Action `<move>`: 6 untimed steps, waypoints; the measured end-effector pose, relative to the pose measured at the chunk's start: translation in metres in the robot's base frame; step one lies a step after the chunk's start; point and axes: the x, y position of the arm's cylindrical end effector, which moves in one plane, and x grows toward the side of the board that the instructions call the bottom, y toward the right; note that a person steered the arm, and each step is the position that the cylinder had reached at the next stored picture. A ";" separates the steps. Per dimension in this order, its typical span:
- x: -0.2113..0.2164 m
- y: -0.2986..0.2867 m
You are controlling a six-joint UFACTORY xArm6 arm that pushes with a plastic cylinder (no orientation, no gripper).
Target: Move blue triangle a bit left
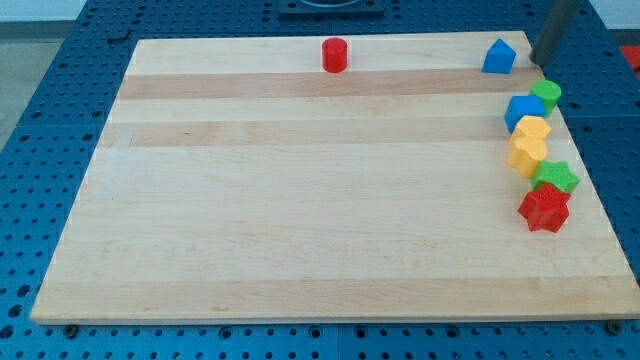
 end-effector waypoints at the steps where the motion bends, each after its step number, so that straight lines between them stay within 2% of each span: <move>1: -0.013 -0.021; 2: -0.013 -0.038; 6: 0.007 -0.043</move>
